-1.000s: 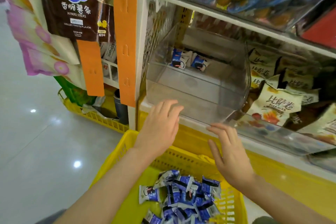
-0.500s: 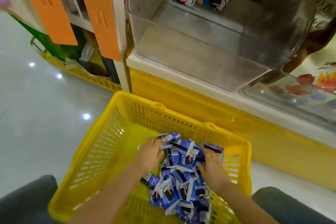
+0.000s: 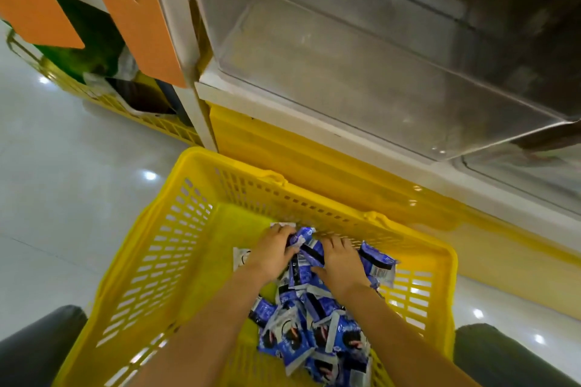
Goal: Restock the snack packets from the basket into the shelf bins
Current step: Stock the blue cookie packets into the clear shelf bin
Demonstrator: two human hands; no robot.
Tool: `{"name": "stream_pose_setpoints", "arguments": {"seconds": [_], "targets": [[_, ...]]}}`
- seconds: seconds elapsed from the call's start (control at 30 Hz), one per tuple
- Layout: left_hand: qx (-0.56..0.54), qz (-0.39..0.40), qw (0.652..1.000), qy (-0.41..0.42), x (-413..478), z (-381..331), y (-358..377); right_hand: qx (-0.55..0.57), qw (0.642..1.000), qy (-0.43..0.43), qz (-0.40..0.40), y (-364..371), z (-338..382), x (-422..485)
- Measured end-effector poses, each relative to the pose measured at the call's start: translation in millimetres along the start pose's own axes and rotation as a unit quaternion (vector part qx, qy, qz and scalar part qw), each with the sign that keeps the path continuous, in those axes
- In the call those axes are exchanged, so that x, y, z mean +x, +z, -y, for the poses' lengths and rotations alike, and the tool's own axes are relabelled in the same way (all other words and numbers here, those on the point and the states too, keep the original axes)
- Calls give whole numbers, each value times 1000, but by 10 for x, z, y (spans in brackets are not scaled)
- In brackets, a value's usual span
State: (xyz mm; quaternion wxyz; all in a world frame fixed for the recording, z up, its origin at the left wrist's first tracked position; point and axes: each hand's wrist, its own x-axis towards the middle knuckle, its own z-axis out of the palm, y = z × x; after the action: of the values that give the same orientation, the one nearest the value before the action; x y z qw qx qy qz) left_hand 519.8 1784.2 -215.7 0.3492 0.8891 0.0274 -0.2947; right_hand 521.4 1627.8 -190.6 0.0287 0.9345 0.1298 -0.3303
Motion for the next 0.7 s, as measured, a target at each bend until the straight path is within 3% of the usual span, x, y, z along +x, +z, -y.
{"name": "stream_pose_setpoints", "arguments": {"seconds": [0.17,0.43,0.6,0.7], "targets": [[-85,-29,996,-4,-172,34,-52,3,1000,7,-6,-22,42,-145],[-196,-71,973,-98,-601,25,-157,212,976,40,12,-226,-29,-599],[-337,-81,929,-134,-858,-229,-263,373,926,52,2,-495,48,-889],[-494,-91,854,-134,-1050,-486,-379,483,872,81,-12,-655,137,-1049]]}}
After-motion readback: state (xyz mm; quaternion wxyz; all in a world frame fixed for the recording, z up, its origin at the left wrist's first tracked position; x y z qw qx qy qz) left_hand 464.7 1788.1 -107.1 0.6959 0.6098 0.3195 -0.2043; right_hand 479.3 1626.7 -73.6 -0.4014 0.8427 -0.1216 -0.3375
